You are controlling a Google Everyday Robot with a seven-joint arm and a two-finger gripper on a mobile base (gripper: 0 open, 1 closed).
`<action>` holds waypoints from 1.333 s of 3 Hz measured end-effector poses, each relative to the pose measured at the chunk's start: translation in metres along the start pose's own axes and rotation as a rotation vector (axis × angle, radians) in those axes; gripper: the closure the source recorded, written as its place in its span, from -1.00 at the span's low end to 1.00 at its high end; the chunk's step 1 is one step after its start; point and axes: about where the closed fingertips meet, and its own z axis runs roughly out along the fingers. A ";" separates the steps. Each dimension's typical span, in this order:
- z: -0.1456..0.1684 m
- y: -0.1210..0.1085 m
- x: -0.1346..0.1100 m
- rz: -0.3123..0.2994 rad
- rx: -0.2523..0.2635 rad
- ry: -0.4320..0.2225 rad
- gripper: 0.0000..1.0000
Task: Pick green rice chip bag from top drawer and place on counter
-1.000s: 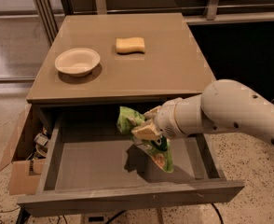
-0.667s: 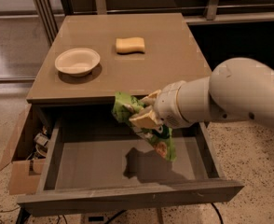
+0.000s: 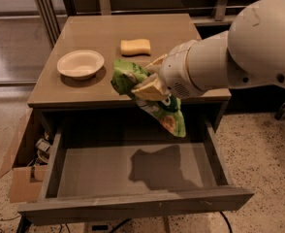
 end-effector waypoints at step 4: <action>0.007 -0.095 -0.009 -0.090 0.120 0.056 1.00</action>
Offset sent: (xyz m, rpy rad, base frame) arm 0.0383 -0.0193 0.0085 -0.0697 -0.0656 -0.0964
